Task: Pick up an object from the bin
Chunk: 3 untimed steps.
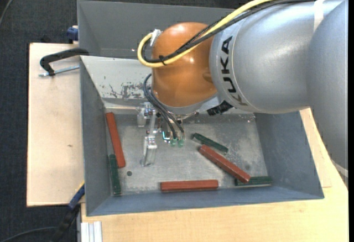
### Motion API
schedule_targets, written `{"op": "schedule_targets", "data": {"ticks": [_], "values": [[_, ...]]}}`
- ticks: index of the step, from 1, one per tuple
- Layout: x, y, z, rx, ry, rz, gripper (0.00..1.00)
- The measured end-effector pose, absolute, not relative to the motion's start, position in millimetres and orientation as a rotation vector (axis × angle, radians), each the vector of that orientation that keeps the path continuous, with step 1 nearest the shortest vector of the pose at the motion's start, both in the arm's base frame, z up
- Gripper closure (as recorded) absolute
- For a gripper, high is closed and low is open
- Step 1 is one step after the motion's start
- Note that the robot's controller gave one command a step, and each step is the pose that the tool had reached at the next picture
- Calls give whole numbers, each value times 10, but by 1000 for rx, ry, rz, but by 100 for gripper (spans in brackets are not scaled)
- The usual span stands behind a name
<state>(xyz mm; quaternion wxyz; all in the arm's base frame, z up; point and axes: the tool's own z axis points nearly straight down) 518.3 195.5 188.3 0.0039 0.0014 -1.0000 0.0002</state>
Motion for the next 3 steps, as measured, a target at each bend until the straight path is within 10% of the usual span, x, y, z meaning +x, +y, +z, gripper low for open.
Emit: {"op": "schedule_targets", "data": {"ticks": [1, 2, 3], "values": [[4939, 800, 1547, 500, -3098, 3, 0], [5252, -82, 814, 810, -3032, 2, 0], [5675, -198, 711, 816, -3043, 0, 0]]}}
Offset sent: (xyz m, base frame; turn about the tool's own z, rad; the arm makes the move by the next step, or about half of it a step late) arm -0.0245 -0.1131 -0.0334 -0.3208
